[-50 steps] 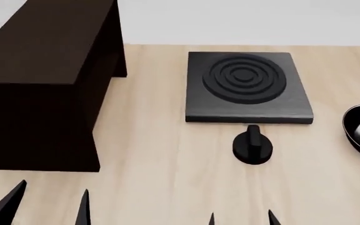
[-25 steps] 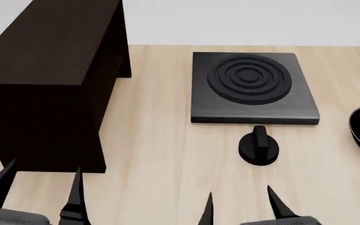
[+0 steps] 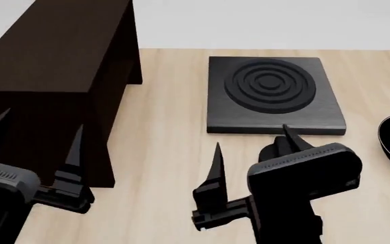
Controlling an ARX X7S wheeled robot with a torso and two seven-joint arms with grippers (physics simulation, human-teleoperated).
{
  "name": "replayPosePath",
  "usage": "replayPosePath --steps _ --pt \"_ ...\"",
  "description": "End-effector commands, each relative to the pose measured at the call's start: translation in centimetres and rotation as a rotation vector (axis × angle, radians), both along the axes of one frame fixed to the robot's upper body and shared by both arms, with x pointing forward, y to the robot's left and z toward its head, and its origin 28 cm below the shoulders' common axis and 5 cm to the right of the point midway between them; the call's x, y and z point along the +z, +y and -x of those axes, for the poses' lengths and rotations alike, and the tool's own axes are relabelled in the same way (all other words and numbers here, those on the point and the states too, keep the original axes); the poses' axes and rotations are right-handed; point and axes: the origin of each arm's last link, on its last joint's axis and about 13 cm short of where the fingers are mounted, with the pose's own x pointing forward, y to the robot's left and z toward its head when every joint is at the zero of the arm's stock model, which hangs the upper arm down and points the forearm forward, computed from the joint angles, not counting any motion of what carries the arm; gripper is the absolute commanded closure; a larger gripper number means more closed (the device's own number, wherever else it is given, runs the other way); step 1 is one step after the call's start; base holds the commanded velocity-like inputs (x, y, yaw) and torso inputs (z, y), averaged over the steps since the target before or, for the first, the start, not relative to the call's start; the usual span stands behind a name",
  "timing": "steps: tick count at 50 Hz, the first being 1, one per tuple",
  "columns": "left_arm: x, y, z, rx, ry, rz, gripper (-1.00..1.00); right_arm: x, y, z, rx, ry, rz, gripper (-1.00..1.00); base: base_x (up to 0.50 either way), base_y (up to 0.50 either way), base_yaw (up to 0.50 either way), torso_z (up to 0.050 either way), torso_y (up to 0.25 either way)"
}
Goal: Put the frying pan under the cabinet shelf.
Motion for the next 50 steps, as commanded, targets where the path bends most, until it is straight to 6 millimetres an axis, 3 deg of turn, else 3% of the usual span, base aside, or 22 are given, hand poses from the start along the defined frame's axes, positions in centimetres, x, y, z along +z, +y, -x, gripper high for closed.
replayPosePath --steps 1,10,11,29,50 --pt "3.3 0.4 -1.5 -0.026 -0.045 -0.03 -1.0 3.4 -0.5 -0.7 0.007 -0.047 0.036 -1.0 0.0 0.0 0.0 0.0 0.0" --pt "6.0 0.2 -2.5 -0.063 -0.075 -0.068 -1.0 5.0 -1.1 -1.0 -0.014 -0.082 0.053 -1.0 0.0 0.0 0.0 0.0 0.0" --pt "7.2 0.2 -3.2 -0.074 -0.093 -0.074 -1.0 6.1 -1.3 -1.2 -0.021 -0.102 0.077 -1.0 0.0 0.0 0.0 0.0 0.0" --pt "12.2 0.5 -5.5 -0.105 -0.156 -0.09 -1.0 9.6 -1.0 -1.7 -0.01 -0.178 0.174 -1.0 0.03 0.0 0.0 0.0 0.0" --pt "14.2 -0.1 -4.9 -0.123 -0.214 -0.121 -1.0 10.4 -0.6 -1.7 -0.004 -0.186 0.205 -1.0 0.43 0.0 0.0 0.0 0.0"
